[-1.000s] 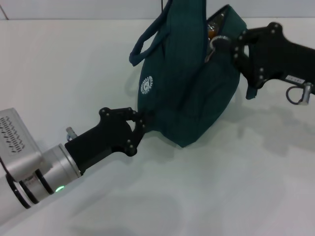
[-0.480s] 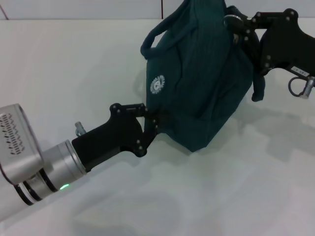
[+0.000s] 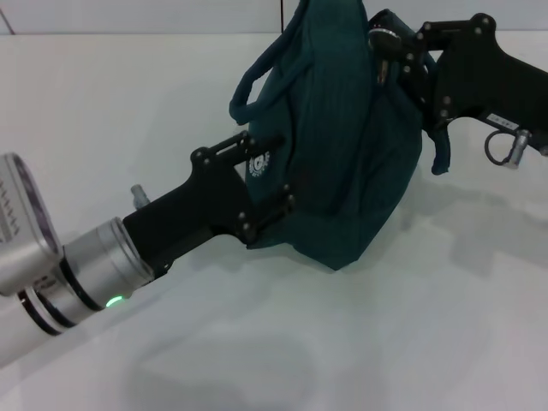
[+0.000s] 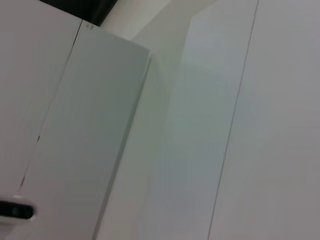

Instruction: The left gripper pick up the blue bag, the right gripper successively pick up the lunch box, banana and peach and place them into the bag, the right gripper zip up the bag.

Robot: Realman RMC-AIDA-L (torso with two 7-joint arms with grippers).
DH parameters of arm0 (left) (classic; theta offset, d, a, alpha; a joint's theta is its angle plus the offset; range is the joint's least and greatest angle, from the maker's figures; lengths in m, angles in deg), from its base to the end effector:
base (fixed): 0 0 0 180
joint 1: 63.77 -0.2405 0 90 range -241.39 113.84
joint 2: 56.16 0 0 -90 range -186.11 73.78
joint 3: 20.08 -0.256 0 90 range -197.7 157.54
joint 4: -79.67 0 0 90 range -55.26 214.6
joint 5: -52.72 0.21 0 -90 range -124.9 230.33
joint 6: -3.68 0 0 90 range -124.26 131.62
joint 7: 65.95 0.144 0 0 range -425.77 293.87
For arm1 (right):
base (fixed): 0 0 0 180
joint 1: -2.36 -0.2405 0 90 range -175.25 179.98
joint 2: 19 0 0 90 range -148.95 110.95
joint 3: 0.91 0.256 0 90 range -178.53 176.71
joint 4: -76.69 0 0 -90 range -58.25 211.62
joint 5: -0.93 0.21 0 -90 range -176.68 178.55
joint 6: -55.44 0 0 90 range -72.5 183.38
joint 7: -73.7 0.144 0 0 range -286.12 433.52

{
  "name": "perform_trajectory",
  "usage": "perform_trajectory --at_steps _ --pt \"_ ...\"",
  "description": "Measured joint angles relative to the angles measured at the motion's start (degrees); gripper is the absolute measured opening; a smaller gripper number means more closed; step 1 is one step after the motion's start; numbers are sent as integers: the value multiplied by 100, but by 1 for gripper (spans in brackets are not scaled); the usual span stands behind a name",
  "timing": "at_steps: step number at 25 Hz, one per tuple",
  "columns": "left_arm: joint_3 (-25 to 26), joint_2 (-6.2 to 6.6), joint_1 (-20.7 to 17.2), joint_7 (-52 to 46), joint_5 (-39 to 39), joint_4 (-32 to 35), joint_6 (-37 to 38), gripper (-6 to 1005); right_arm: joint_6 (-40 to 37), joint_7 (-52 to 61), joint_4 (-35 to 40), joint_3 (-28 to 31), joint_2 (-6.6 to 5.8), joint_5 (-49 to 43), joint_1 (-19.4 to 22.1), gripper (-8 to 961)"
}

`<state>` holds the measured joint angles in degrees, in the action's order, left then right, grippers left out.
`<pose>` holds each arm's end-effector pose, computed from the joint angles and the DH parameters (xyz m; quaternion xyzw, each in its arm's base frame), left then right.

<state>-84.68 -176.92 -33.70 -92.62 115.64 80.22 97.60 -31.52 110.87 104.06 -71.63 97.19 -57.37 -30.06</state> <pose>-0.2424 0.2740 -0.0670 -0.8587 -0.0725 -0.4402 0.2523 0.1853 0.3525 0.0034 -0.8584 -0.0866 0.4299 0.2663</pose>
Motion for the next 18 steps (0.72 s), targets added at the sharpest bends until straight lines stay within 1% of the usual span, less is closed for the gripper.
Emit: perform_trajectory --at_steps 1,2,5,8,11,18 --pt "0 0 40 -117 -6 -3 30 289 33 -2 0 -24 0 3 -17 18" --pt "0 0 161 -444 -83 -23 58 346 59 -12 2 -44 0 5 -27 18" --pt "0 0 305 -625 -282 -170 33 516 95 -94 3 -75 -1 31 -41 17" --pt "0 0 494 -650 -538 -419 23 590 104 -177 -33 -194 0 200 -45 17" --pt "0 0 554 -654 -652 -489 14 570 126 -271 -48 -310 -1 292 -45 17" --pt "-8 0 553 -622 -637 -459 22 523 104 -298 -45 -363 -1 363 12 18"
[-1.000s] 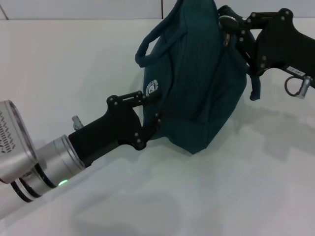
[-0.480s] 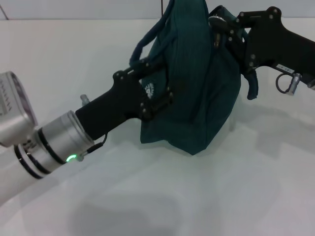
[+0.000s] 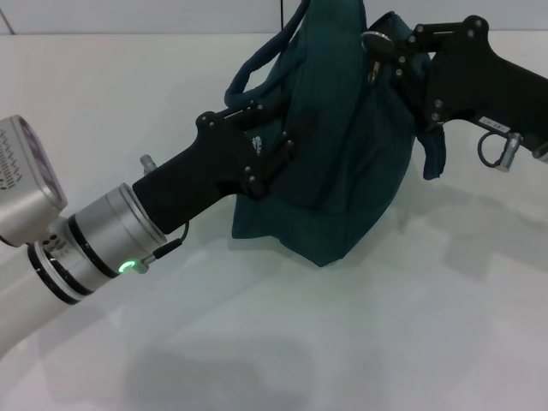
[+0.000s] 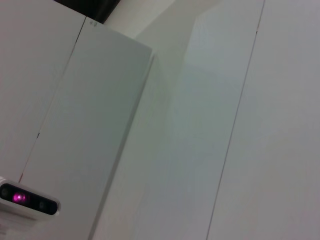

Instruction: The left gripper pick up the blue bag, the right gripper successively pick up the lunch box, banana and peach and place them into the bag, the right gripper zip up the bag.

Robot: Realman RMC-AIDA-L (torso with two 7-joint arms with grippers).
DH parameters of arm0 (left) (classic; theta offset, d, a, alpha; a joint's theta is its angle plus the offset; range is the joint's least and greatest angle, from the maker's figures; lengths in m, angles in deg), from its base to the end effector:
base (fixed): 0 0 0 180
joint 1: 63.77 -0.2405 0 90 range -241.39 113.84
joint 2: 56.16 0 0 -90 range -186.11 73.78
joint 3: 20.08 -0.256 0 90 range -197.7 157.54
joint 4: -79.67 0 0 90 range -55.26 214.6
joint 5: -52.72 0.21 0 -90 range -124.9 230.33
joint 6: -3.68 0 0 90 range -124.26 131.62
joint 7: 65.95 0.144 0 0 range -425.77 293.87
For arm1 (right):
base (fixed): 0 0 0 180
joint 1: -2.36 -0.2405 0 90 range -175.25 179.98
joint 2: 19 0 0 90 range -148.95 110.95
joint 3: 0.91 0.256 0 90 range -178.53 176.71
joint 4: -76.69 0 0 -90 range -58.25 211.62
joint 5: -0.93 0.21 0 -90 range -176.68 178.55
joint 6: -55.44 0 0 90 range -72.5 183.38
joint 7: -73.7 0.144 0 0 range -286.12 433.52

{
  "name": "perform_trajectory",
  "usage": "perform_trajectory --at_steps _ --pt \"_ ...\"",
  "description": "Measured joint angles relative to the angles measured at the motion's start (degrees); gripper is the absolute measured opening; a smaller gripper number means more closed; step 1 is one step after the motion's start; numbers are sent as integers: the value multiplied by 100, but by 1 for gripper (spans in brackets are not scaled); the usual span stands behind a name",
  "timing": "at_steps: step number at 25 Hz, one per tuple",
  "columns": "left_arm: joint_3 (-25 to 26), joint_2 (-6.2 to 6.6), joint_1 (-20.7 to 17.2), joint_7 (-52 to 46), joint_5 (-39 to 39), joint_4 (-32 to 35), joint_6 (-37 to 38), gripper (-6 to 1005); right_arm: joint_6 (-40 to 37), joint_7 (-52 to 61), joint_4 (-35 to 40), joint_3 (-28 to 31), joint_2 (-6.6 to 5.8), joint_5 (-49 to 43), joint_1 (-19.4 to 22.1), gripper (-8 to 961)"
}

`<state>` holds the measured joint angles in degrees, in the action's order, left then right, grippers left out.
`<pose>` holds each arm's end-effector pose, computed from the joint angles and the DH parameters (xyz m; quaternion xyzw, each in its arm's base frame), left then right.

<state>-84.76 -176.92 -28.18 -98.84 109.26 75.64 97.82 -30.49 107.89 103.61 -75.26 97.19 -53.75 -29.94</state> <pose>-0.2244 0.2958 -0.0643 -0.8347 -0.1274 -0.4779 0.2423 0.1837 0.3515 -0.0018 -0.8557 -0.0981 0.4278 0.2742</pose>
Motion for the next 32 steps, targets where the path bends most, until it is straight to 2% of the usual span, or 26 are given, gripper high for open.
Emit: perform_trajectory --at_steps 1,7,12,19,24,28,32 --pt "-8 0 -6 3 8 8 9 516 -4 0 -5 -2 0 8 4 18" --pt "-27 0 -29 11 193 75 51 290 -13 1 -9 -111 0 13 12 17" --pt "-35 22 -161 81 391 256 253 114 -193 45 45 -591 0 160 3 17" --pt "-44 68 -774 85 488 969 429 50 -415 65 68 -1233 1 724 -2 18" --pt "-52 127 -887 105 722 1064 294 49 -142 69 -110 -1283 1 1265 29 18" --pt "-49 133 -925 105 733 1074 80 49 282 74 -222 -1249 -2 1662 111 18" --pt "-58 139 -928 107 770 1073 -42 48 370 79 -399 -1210 -27 1879 122 19"
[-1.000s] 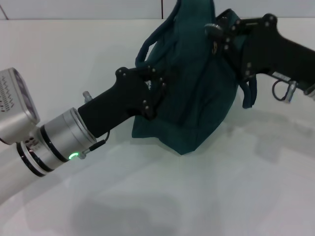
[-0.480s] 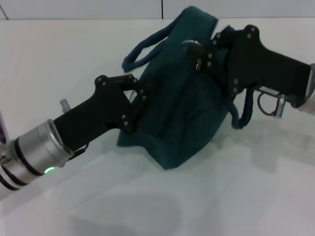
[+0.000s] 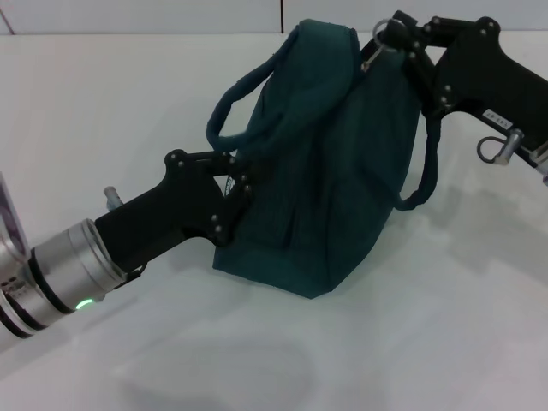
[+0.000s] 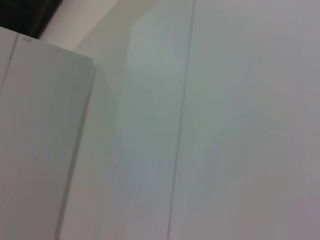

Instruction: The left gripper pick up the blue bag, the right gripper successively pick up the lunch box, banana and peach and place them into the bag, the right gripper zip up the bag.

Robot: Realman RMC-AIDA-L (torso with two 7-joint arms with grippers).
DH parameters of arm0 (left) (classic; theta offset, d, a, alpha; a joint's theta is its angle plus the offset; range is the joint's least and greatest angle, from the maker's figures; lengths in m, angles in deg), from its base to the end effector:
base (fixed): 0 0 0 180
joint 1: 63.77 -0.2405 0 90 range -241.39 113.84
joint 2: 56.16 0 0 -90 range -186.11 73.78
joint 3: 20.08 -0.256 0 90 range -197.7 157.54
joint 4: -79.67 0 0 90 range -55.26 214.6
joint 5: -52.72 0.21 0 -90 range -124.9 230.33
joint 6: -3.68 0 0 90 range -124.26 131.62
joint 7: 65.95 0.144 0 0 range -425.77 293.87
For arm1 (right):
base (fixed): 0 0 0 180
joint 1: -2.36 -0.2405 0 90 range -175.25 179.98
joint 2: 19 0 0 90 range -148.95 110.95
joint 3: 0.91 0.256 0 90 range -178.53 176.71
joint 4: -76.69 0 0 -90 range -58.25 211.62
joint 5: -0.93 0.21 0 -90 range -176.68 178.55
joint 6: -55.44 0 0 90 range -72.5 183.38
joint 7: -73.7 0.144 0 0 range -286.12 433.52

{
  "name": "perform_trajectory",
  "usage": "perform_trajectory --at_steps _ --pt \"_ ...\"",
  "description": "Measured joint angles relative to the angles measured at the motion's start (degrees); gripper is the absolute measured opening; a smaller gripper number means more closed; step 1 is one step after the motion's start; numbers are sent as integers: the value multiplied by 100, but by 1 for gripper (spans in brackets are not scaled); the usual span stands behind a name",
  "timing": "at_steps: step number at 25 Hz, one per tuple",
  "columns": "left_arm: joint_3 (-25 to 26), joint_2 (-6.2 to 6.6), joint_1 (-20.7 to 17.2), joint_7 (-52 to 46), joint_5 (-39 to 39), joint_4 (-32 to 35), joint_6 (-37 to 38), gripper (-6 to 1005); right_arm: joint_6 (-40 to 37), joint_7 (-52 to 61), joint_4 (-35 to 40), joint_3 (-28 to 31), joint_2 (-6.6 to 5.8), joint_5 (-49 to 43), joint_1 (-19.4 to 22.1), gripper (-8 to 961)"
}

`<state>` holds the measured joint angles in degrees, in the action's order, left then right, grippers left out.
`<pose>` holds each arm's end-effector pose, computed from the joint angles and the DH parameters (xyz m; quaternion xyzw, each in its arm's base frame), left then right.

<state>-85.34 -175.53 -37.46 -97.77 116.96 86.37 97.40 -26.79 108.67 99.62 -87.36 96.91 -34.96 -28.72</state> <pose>-0.2556 0.2734 -0.0505 -0.8626 -0.0791 -0.4332 0.2491 0.1950 0.3519 -0.0082 -0.8352 -0.0068 0.4587 0.3035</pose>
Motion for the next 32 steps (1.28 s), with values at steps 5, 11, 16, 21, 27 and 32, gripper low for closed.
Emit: perform_trajectory --at_steps 5,11,16,21,27,32 --pt "0 33 -7 0 21 25 -23 47 13 1 -67 308 -7 66 112 19" --pt "36 115 -171 -51 19 177 -12 47 23 -71 -123 731 -27 108 260 19" --pt "62 119 -438 -60 -102 442 47 30 -36 -41 -207 778 -18 72 283 18" --pt "61 -92 -483 247 -643 362 196 20 -77 -71 -188 501 10 66 278 18" --pt "-1 -101 125 -165 -724 -285 717 63 -88 -52 -160 391 17 96 231 18" --pt "-5 -25 689 -1880 -59 333 539 179 -92 -64 -154 390 19 93 228 18"
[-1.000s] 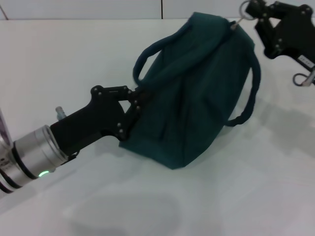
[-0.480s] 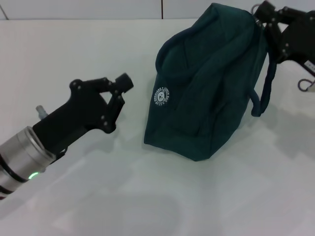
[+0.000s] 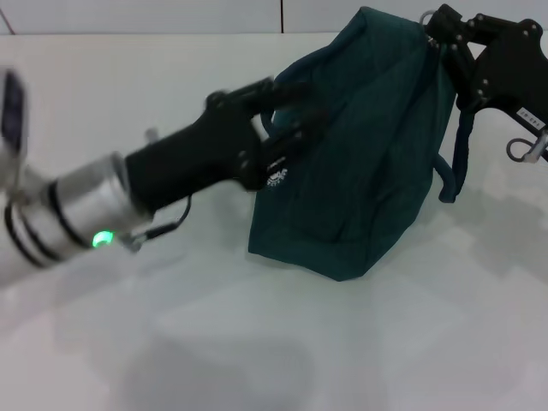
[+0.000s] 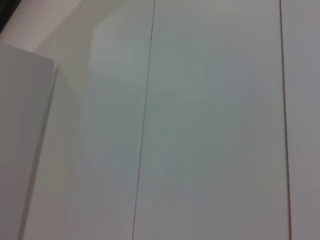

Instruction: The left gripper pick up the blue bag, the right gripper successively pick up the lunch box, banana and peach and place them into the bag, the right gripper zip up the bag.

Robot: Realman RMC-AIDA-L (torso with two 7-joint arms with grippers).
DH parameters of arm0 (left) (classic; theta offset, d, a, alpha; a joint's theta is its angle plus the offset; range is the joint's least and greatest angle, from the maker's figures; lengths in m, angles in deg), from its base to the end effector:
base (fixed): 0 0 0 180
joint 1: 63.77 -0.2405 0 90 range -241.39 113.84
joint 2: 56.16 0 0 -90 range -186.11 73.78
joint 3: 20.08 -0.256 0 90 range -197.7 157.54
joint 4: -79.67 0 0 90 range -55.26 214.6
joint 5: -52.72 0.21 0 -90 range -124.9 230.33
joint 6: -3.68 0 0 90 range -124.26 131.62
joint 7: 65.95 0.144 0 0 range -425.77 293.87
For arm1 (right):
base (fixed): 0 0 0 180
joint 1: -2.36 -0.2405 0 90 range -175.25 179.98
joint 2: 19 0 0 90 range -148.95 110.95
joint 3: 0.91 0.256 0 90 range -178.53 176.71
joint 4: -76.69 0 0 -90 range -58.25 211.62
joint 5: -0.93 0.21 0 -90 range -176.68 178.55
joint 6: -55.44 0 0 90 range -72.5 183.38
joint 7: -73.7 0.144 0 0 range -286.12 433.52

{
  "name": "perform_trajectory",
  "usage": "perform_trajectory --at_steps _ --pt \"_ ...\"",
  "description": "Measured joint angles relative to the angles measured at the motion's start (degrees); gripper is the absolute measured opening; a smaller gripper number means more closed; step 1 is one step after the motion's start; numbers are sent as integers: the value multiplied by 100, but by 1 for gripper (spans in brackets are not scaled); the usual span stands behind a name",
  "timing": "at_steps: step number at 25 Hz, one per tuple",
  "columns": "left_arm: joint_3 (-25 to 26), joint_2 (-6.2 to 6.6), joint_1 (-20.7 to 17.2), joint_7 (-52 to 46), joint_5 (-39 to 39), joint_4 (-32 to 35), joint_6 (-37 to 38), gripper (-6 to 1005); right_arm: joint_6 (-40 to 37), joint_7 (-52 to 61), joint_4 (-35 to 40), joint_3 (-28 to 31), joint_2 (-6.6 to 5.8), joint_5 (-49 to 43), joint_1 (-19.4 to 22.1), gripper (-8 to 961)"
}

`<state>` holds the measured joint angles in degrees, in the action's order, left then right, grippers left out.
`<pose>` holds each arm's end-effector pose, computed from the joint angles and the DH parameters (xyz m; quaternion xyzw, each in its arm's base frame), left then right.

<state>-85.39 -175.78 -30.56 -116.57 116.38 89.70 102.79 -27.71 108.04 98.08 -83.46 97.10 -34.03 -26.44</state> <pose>-0.2045 0.3003 -0.0380 -0.8394 -0.1188 -0.5152 0.1259 0.2158 0.3479 0.0030 -0.8157 0.0212 0.4637 0.3453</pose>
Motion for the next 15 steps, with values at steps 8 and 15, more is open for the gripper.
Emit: perform_trajectory --at_steps 8,15 --pt "-33 -21 272 -1960 799 1592 -946 511 -16 -6 6 3 0 -17 -3 18" --pt "-521 -38 527 -2459 1099 1843 -1711 794 -52 -10 -23 2 -6 -20 -3 17"
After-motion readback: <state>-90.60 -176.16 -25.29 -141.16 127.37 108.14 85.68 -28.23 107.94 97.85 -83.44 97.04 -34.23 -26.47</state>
